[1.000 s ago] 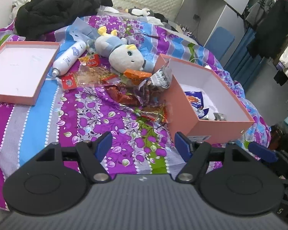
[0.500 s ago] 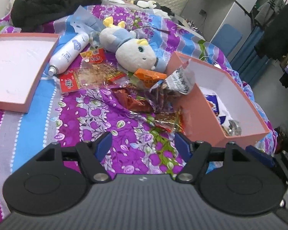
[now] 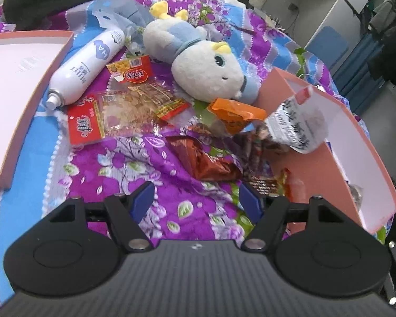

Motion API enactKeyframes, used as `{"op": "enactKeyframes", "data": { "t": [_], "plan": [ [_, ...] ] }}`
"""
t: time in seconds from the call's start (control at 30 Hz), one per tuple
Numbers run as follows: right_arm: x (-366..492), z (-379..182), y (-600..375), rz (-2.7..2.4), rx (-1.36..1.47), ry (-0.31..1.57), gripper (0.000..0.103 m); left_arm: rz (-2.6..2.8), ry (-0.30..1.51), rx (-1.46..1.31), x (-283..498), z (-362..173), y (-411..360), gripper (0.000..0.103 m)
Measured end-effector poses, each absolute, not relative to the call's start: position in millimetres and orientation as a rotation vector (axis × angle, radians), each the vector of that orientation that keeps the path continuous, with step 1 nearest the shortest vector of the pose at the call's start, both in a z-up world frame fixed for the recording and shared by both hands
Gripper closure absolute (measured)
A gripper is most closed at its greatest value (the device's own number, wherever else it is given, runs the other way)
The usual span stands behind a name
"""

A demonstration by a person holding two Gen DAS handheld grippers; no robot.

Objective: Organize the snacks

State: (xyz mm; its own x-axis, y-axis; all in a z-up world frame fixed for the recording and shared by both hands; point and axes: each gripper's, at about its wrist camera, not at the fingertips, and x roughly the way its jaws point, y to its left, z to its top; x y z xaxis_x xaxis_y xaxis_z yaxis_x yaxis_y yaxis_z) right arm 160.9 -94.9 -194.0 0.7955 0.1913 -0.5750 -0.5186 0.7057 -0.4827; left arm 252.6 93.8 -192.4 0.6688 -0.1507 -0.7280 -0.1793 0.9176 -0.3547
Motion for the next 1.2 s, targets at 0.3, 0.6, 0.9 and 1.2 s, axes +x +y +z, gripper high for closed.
{"op": "enactKeyframes", "data": {
  "t": [0.3,0.6,0.9,1.2],
  "plan": [
    [201.4,-219.8,-66.4,0.399,-0.787,0.514,0.051,0.013,0.877,-0.448,306.3,-218.9,105.1,0.029],
    [236.4,-258.4,-48.1,0.392,-0.906,0.587,0.051,-0.012,0.907,-0.445,347.8,-246.2,109.7,0.029],
    [252.1,-257.5,-45.5,0.436,-0.862,0.620,0.072,-0.022,0.924,-0.435,358.5,-255.9,101.1,0.053],
    [229.7,-241.6,-47.1,0.443,-0.824,0.594,0.085,-0.025,0.899,-0.434,332.8,-237.0,104.5,0.063]
  ]
}}
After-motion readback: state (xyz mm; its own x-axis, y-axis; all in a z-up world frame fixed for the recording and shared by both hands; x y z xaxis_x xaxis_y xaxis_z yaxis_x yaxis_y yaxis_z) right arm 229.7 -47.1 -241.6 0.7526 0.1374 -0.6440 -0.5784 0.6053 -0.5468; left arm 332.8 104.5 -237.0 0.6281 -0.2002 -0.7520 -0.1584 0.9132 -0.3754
